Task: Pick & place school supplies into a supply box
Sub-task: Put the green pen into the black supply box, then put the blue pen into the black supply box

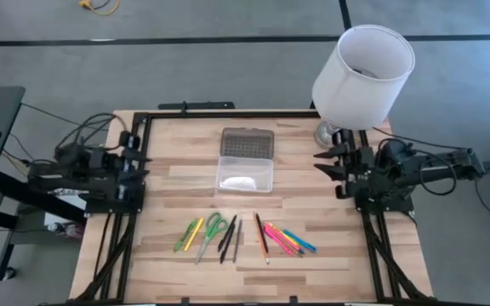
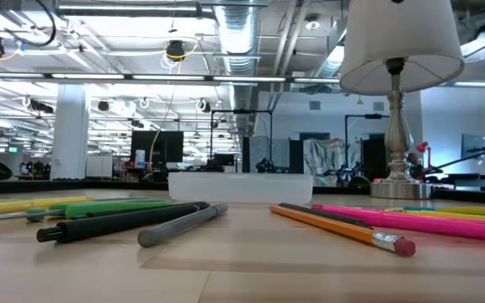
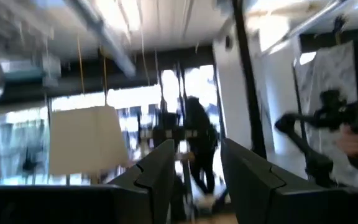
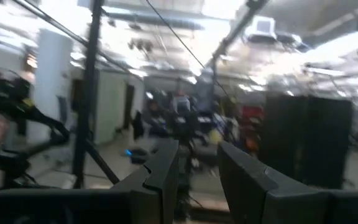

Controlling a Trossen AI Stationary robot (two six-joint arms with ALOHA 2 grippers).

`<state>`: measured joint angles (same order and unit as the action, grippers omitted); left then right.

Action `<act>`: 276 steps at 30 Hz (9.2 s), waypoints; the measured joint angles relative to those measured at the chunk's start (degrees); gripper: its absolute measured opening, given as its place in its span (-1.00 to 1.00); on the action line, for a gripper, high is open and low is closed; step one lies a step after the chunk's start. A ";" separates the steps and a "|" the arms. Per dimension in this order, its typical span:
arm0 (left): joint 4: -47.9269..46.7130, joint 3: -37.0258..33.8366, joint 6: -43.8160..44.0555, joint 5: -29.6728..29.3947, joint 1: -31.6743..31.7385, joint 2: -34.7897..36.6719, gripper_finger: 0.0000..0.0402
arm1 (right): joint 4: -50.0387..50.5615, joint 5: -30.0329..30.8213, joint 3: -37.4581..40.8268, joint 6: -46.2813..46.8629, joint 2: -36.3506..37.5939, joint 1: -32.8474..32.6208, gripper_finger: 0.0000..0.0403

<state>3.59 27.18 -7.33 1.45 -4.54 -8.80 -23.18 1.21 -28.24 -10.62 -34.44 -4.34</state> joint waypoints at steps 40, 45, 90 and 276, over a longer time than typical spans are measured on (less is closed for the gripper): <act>-29.50 10.69 59.53 -23.29 -32.24 -60.41 -0.36 | 9.47 3.37 -2.98 5.20 -31.50 -1.90 -0.47; -29.69 10.69 64.25 -21.67 -33.76 -65.08 -0.36 | 5.60 3.37 -2.98 4.09 -34.16 -1.92 -0.47; -30.92 10.69 68.30 -16.75 -33.77 -73.85 -0.36 | 4.29 3.29 -2.98 2.02 -35.29 -1.99 -0.47; 5.48 3.58 12.69 -41.04 -34.68 -58.72 -0.16 | 26.90 19.91 -2.96 34.14 -35.29 -23.73 -0.47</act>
<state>9.07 30.75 5.36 -39.59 -39.22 -67.53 3.72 21.11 -31.20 23.52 -69.73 -28.07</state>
